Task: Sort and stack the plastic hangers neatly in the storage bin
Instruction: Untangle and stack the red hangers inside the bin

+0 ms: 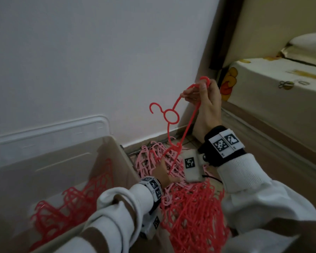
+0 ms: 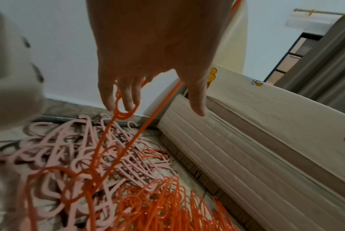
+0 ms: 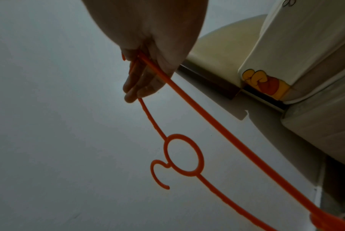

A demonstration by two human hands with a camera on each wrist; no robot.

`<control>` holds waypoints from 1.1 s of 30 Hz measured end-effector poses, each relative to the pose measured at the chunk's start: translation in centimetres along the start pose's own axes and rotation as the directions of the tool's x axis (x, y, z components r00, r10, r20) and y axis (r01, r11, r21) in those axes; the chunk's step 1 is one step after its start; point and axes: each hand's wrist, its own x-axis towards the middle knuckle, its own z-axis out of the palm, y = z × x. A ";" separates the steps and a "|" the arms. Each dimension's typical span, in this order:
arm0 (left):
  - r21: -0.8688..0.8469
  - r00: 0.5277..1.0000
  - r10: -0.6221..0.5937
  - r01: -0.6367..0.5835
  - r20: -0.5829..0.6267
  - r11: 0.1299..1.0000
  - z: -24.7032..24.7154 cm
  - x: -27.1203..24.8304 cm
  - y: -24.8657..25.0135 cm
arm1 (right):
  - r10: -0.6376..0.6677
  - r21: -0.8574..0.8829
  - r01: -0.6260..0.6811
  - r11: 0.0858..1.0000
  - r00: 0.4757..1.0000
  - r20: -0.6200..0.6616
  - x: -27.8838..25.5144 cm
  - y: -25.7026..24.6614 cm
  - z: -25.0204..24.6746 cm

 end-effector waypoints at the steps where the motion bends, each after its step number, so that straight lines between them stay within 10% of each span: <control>1: 0.015 1.000 -0.004 0.004 -0.023 1.000 0.6 0.2 0.4 | -0.005 0.010 0.005 1.000 1.000 -0.007 -0.1 -0.1 -0.4; 9: -0.062 0.985 -0.040 0.029 -0.170 0.998 1.6 1.5 3.3 | -0.048 0.026 0.047 0.999 0.997 0.053 -1.2 -1.6 -2.9; 18: -0.353 0.929 0.175 -0.292 -0.327 0.889 -4.6 1.3 6.7 | -0.129 -0.147 0.171 0.974 0.958 0.257 -1.9 -3.7 -0.4; 26: -0.653 0.956 0.238 -0.292 -0.172 0.699 -10.8 -0.2 8.1 | -0.245 -0.186 0.343 0.921 0.879 0.409 -1.6 -4.9 4.3; 33: -0.450 0.887 0.299 -0.440 -0.351 0.777 -20.0 -3.3 8.4 | -0.371 -0.093 0.412 0.906 0.882 0.290 0.3 -5.8 8.8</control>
